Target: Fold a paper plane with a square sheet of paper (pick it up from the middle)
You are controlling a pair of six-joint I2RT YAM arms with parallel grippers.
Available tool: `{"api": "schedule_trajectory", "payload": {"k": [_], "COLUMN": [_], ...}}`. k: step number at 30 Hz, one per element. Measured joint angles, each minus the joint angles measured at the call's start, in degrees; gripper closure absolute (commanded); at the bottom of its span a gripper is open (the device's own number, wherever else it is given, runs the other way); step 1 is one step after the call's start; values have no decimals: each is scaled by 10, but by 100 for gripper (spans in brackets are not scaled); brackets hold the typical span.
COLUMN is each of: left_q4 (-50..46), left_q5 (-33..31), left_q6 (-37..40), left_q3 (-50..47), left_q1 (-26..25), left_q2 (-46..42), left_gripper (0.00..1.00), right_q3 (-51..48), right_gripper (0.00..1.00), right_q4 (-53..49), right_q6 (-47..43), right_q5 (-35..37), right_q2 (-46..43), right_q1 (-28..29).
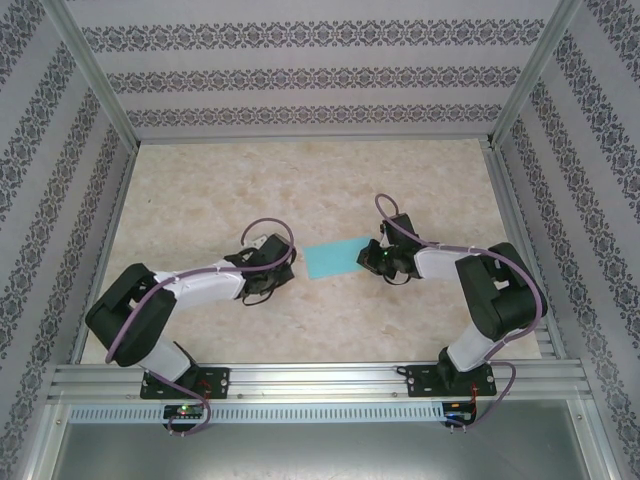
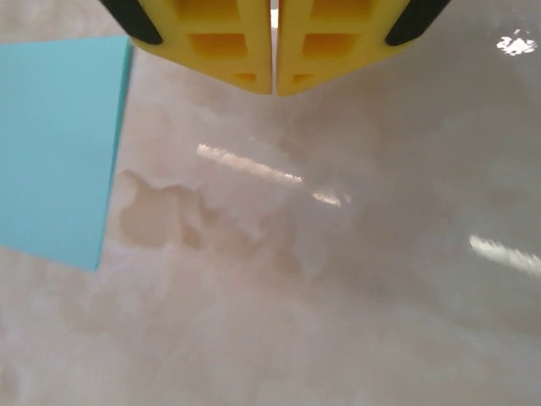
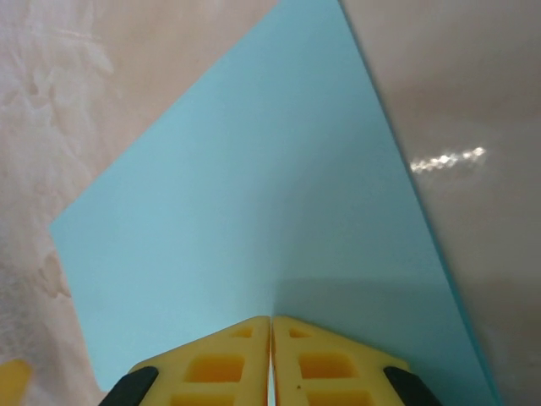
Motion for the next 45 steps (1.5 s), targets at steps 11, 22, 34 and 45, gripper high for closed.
{"api": "schedule_trajectory", "payload": {"k": [11, 22, 34, 45], "left_q4": [-64, -91, -91, -76], "left_q5": [64, 89, 134, 194], "left_q6": [151, 219, 237, 236], "left_q3": [105, 112, 98, 66], "left_q1": [120, 207, 238, 238], "left_q2": [-1, 2, 7, 7], "left_gripper": [27, 2, 0, 0], "right_q3": [171, 326, 363, 242], "right_gripper": [75, 75, 75, 55], "right_q4": [-161, -234, -293, -331], "right_q6": [-57, -69, -160, -181], "right_q5": [103, 140, 100, 76], "right_q2": [8, 177, 210, 32], "right_q1": [108, 160, 234, 183]}}
